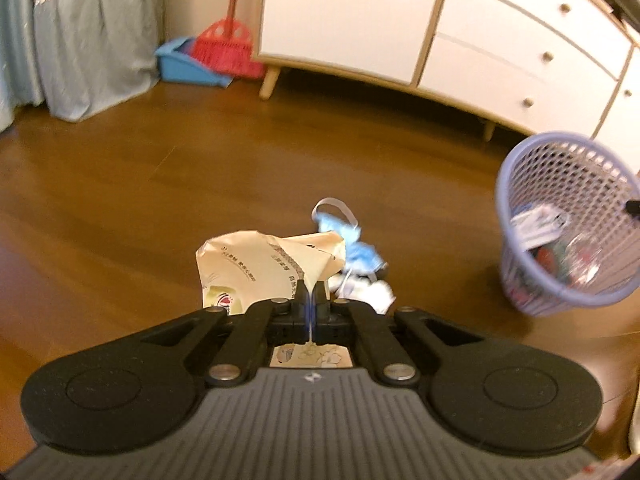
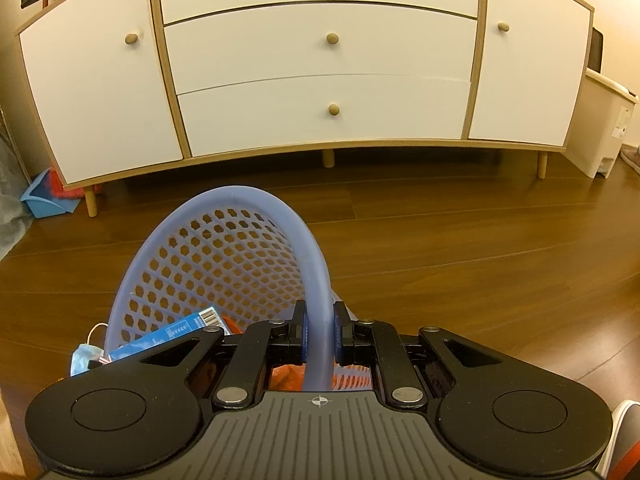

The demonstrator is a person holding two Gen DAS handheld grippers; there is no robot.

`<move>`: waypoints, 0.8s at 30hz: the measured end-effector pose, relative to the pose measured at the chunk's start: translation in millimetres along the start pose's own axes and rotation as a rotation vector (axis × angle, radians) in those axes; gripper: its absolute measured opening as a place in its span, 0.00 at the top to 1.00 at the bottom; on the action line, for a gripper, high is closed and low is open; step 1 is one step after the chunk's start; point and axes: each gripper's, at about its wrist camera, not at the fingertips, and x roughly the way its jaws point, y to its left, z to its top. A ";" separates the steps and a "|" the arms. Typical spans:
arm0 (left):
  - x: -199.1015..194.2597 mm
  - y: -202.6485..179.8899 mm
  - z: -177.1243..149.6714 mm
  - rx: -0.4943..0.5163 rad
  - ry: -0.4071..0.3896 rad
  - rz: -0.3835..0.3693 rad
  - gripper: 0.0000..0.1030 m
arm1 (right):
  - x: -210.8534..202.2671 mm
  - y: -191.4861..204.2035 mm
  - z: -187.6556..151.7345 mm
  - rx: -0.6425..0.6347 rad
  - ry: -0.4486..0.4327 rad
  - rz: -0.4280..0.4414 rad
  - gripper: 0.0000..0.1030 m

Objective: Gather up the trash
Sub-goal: 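Lift the paper bag and carry it over the wastebasket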

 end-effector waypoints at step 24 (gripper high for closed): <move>12.8 -165.3 95.6 0.268 -0.110 -0.371 1.00 | -0.1 -4.0 2.1 0.007 0.006 0.012 0.92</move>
